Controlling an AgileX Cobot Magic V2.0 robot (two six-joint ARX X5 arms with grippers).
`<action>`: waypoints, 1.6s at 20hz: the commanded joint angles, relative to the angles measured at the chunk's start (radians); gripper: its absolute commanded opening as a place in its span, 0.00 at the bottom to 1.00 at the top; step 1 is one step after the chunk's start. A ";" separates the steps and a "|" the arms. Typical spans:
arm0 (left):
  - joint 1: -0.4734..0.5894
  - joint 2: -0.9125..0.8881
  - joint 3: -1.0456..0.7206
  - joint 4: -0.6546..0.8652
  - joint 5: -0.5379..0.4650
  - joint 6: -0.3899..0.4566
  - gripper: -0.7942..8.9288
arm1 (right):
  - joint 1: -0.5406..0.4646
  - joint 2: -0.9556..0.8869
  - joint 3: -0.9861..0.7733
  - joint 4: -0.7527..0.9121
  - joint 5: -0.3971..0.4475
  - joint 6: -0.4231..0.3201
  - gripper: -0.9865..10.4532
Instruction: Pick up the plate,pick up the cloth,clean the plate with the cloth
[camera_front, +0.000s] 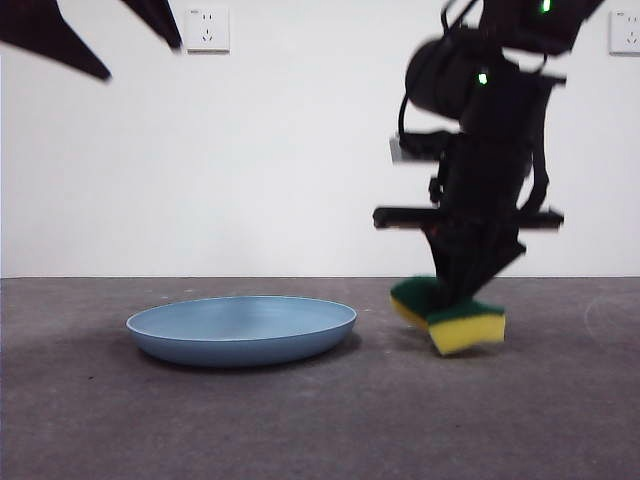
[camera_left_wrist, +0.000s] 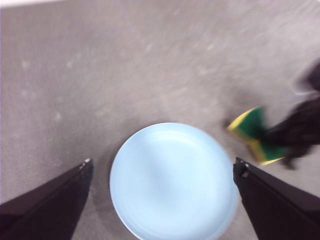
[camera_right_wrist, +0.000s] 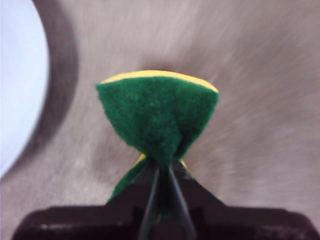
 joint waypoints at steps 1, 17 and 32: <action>-0.008 -0.061 -0.005 -0.034 0.003 -0.010 0.56 | -0.018 0.031 -0.008 -0.003 -0.024 0.008 0.19; -0.011 -0.105 -0.005 -0.099 -0.003 -0.009 0.56 | -0.062 -0.157 -0.002 -0.063 -0.025 0.007 0.39; -0.019 -0.197 -0.032 -0.073 -0.071 0.051 0.07 | 0.012 -0.756 -0.083 -0.120 -0.116 -0.058 0.07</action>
